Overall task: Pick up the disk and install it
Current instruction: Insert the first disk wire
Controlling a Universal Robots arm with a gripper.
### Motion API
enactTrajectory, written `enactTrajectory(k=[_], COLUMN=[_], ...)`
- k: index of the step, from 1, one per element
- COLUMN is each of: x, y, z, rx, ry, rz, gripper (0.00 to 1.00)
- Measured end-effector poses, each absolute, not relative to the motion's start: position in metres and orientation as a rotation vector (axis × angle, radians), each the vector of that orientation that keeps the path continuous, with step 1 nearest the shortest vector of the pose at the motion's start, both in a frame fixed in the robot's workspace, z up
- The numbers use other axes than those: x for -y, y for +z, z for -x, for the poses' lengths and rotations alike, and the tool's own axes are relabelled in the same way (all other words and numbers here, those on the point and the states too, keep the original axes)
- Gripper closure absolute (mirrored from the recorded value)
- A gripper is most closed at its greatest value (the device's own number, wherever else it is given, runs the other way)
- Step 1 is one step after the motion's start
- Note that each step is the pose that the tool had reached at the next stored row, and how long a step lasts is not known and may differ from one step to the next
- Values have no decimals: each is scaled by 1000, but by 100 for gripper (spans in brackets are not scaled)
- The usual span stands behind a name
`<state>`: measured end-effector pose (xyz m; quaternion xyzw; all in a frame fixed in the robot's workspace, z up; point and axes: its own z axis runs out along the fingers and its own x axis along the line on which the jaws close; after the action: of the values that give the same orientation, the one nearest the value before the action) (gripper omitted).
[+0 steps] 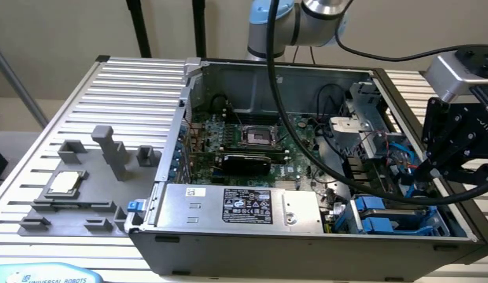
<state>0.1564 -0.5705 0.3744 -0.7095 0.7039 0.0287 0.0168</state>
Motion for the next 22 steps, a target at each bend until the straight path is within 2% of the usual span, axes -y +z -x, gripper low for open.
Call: enactTrajectory(k=[11,12,13,14,15,16,22], x=[546,546,546,546,546,546,554], y=[358,358,358,358,358,358,358], z=[-157,-157,-157,-156,-156,-155,-148], rx=[-2175,-2172,-2168,-2164,-2159,-2157,-2149], ry=[86,86,86,86,86,86,87], rz=[2222,2226,2230,2234,2239,2242,2250], gripper=[88,82,82,76,76,69,69])
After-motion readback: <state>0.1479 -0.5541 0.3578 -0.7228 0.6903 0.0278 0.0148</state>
